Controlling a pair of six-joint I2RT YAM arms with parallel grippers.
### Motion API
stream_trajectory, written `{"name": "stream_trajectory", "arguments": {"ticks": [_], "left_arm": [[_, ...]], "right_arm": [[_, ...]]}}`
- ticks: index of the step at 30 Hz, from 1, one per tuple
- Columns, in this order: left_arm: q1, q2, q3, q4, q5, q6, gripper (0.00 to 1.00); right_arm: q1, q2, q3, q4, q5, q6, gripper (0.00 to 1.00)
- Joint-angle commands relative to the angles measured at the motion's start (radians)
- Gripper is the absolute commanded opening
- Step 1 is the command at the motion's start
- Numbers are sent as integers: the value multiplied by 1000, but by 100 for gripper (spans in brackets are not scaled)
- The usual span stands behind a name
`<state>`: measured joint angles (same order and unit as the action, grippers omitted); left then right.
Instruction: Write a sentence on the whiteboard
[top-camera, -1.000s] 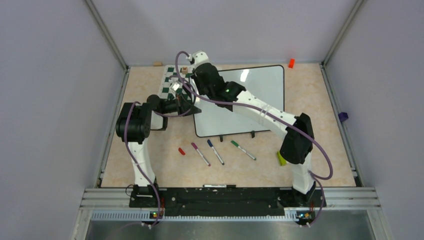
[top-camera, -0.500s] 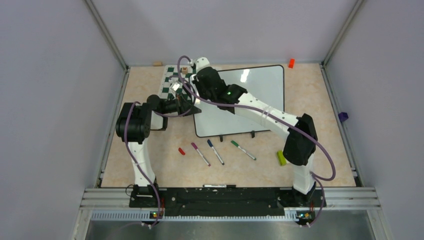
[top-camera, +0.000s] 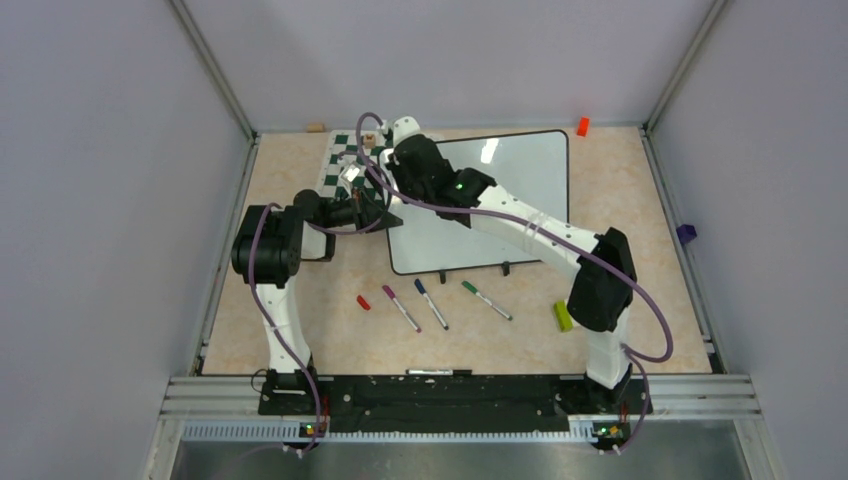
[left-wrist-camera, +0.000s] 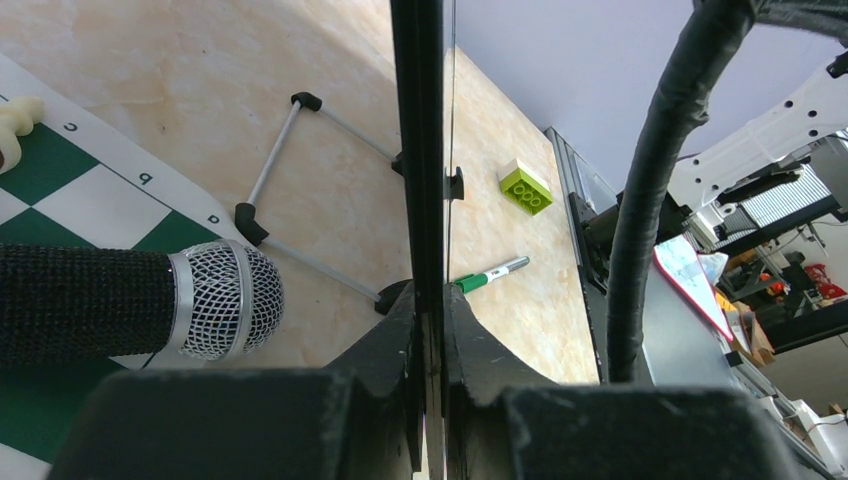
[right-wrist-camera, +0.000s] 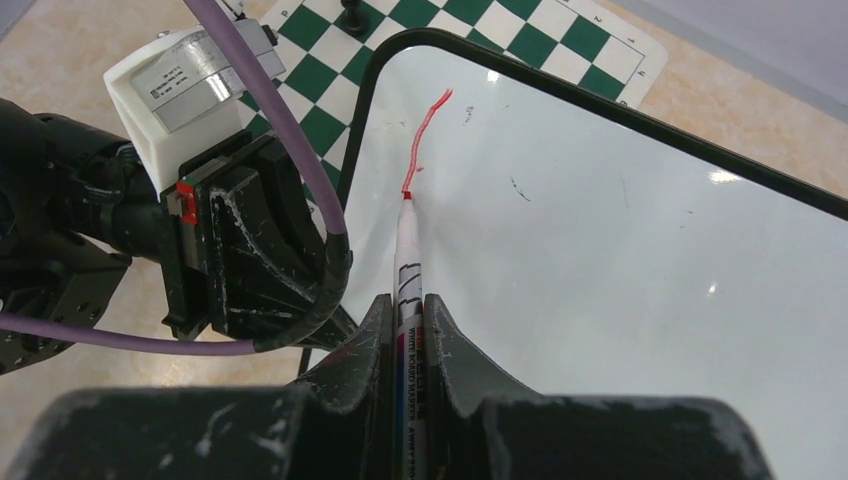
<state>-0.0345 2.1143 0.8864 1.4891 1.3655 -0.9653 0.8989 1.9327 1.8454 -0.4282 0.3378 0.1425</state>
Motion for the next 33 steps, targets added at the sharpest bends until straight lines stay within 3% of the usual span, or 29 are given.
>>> {"name": "stream_trajectory", "arguments": {"ticks": [1, 33], "left_arm": [[2, -14, -3, 131, -8, 68, 0], [2, -13, 0, 131, -8, 66, 0]], "right_arm": [[-14, -38, 97, -17, 3, -6, 0], [-43, 93, 253, -40, 29, -50, 0]]}}
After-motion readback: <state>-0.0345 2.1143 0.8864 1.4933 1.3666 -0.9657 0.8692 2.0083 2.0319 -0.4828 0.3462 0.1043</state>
